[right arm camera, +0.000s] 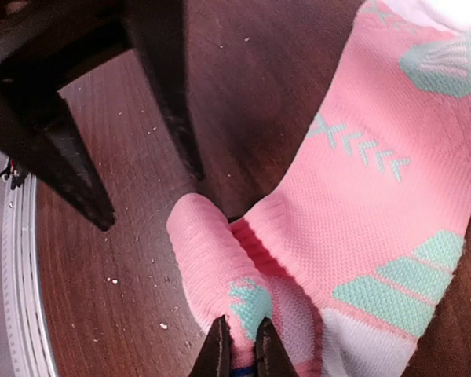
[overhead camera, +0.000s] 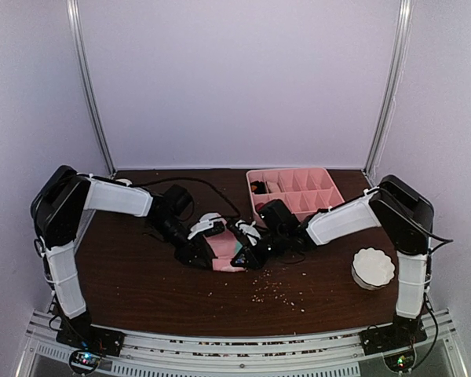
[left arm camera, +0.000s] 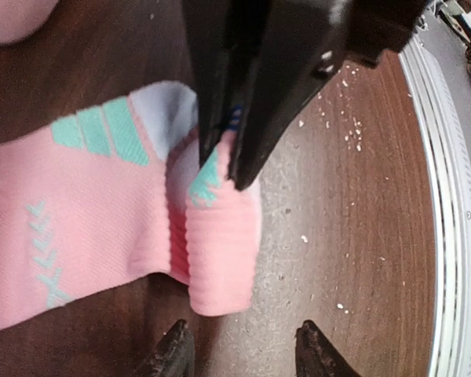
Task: Roll the socks
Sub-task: Roll the sock at the center of the board.
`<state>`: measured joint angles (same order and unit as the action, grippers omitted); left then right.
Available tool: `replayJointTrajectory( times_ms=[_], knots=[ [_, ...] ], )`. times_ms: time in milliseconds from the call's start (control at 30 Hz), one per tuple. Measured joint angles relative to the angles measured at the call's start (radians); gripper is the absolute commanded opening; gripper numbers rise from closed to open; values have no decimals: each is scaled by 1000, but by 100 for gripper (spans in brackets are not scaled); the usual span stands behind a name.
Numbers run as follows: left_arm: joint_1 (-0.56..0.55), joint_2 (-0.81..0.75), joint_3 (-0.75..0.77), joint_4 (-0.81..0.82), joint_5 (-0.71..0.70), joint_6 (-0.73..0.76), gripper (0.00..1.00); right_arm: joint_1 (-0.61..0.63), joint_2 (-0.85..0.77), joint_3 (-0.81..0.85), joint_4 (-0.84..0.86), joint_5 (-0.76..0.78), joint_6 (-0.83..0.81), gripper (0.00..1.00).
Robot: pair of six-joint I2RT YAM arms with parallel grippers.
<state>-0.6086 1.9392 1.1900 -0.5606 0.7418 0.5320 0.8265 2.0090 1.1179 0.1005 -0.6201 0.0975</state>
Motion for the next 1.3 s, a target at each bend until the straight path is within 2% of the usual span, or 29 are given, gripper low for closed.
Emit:
replayJointTrajectory(
  times_ms=[100, 167, 267, 467, 667, 1133, 1300],
  knots=[
    [-28, -56, -1, 21, -40, 66, 38, -5, 5, 24, -58, 0, 83, 0],
    [-57, -74, -1, 32, -65, 99, 30, -9, 21, 53, -96, -6, 140, 0],
    [-100, -76, -4, 46, -108, 129, 27, -14, 51, 103, -149, -32, 240, 0],
    [-164, -76, -39, 95, -216, 129, 29, -20, 71, 129, -179, -57, 369, 0],
    [-169, -75, -61, 151, -288, 101, 29, -20, 72, 129, -172, -62, 447, 0],
    [-217, -80, -90, 232, -389, 99, 40, -20, 71, 84, -87, -83, 544, 0],
    [-222, -88, -104, 262, -428, 107, 40, -15, 63, 51, -31, -86, 582, 0]
  ],
)
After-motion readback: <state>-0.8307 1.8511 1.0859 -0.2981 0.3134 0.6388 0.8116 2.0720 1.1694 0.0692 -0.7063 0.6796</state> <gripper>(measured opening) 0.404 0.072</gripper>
